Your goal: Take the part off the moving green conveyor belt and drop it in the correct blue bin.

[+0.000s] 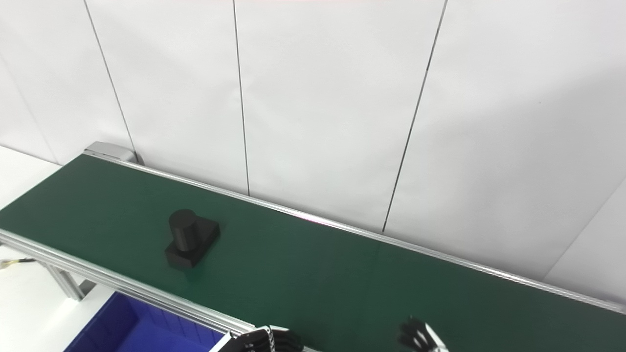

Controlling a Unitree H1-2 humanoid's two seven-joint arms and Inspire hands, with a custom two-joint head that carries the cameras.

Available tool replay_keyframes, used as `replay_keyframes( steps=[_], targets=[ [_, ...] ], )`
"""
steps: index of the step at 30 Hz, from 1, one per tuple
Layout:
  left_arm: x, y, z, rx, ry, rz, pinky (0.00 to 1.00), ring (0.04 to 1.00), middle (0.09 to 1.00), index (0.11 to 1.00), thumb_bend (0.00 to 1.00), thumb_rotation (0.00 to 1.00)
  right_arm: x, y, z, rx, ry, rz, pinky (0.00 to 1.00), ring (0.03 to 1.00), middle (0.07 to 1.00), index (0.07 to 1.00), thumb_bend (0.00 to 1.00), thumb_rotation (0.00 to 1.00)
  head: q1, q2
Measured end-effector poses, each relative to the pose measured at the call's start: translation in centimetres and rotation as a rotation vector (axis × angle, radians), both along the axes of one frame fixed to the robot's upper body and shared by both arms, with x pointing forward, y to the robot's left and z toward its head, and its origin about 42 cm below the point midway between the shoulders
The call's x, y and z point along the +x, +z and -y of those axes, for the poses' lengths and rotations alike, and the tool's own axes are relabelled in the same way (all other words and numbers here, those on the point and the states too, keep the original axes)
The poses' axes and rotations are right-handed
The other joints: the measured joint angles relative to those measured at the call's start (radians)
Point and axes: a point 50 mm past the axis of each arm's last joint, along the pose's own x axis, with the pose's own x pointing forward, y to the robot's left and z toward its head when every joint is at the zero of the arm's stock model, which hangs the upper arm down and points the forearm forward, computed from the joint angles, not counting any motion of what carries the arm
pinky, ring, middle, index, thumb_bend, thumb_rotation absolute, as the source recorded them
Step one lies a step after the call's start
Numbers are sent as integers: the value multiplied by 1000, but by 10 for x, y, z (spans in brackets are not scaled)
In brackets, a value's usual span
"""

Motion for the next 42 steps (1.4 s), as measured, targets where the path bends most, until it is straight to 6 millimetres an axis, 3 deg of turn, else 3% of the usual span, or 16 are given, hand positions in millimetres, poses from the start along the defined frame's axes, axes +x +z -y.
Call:
replay_keyframes(
  steps=[12,23,31,42],
  targets=[
    [0,0,-1,-12,-11,0,673,710,723,719,884,605,51,42,-12,-86,22,81,703,814,838,857,656,559,-6,11],
    [3,-1,-4,-19,-20,-4,687,716,725,722,889,587,96,64,-31,-133,79,118,746,831,853,864,640,481,-20,12],
    [5,-1,-5,-19,-24,-3,682,716,729,729,884,586,131,59,-47,-176,124,58,748,829,851,855,675,435,-32,11],
    [6,-1,-3,-23,-28,2,677,718,729,726,886,583,176,51,-70,-207,157,-6,749,822,842,856,709,454,-25,15]
  ],
)
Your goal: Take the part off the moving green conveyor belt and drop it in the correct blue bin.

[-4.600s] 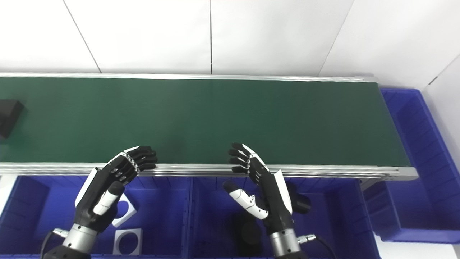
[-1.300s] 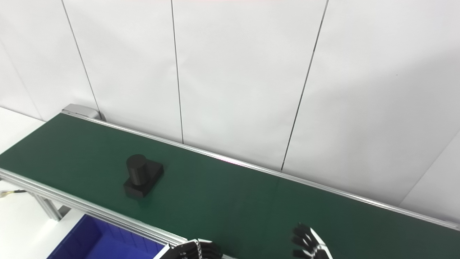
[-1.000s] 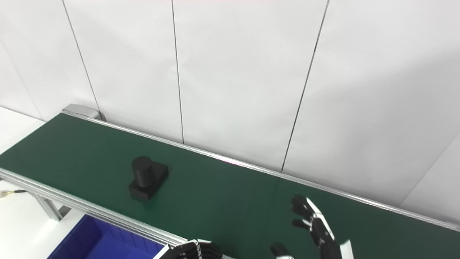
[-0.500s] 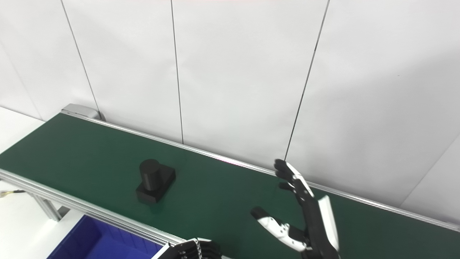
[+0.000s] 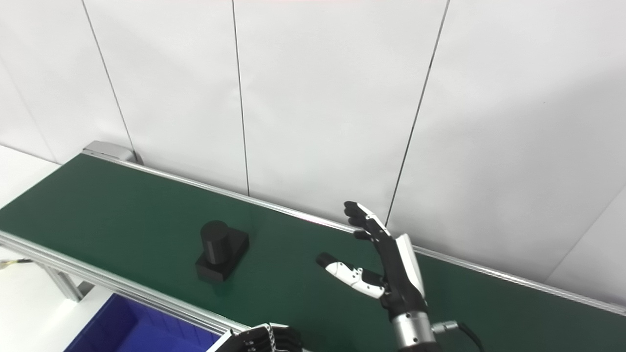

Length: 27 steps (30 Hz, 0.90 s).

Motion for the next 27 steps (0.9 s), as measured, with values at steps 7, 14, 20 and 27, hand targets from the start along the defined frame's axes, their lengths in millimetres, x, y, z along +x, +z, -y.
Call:
replay_keyframes(
  steps=[7,14,20,27],
  targets=[
    [0,0,1,-2,-3,2,684,720,729,723,886,579,15,-6,-16,-18,27,-37,733,818,851,861,715,443,-2,5],
    [0,0,3,-3,-15,7,671,714,726,720,895,586,26,-18,-41,-46,64,-86,756,820,831,858,715,421,0,8],
    [1,0,3,-3,-18,8,666,709,720,712,912,598,26,-22,-61,-91,78,-82,783,833,840,850,735,466,5,9],
    [0,1,5,-4,-25,14,655,697,707,701,923,612,24,-33,-78,-122,106,-118,814,855,853,849,731,453,9,14]
  ],
)
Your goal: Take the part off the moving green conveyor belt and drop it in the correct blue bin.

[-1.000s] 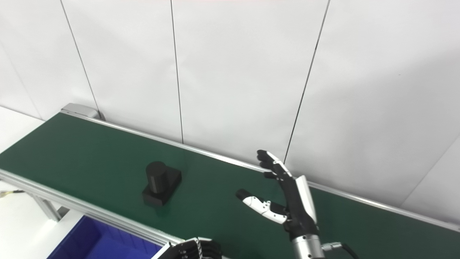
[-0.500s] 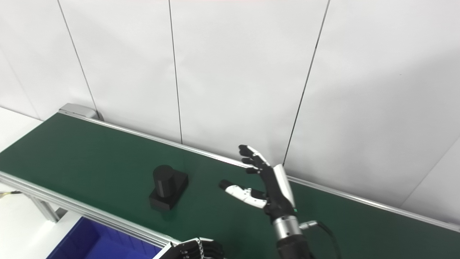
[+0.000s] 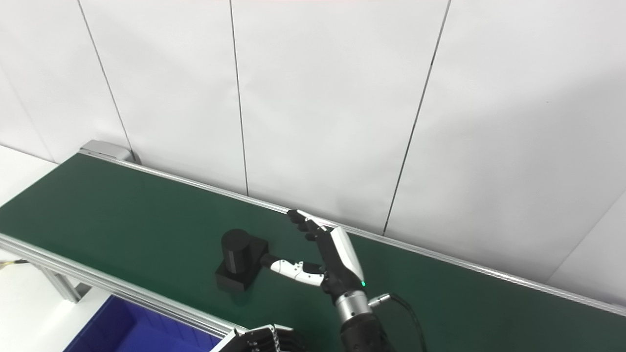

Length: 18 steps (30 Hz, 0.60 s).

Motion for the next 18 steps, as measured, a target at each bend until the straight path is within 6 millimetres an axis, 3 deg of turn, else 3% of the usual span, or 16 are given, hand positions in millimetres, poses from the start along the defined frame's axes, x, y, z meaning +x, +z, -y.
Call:
replay_keyframes(
  steps=[18],
  targets=[
    [-1,-2,4,-12,-6,12,625,659,672,676,920,613,4,-25,-5,-45,0,-78,815,851,843,852,732,452,12,11]
  ],
)
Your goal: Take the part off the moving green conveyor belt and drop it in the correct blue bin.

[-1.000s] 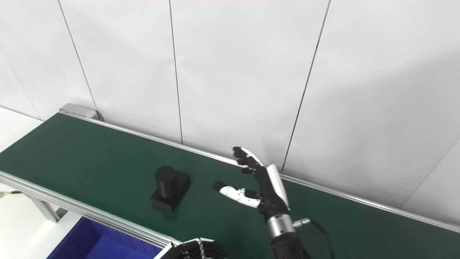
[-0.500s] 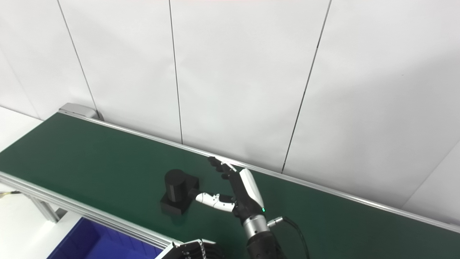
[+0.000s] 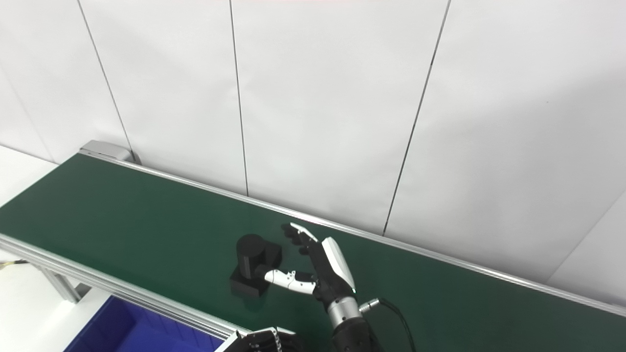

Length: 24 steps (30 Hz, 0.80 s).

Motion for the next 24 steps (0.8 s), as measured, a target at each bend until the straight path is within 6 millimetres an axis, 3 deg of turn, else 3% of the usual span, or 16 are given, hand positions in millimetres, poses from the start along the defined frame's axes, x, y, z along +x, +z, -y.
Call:
replay_keyframes(
  steps=[18,24],
  targets=[
    [-1,-1,3,-5,-10,-3,619,650,661,662,914,605,10,-23,1,-78,-36,-43,815,855,859,857,747,432,8,6],
    [-1,-1,4,-8,-12,-3,617,649,658,658,913,606,15,-26,1,-96,-49,-46,759,815,846,856,749,422,6,9]
  ],
)
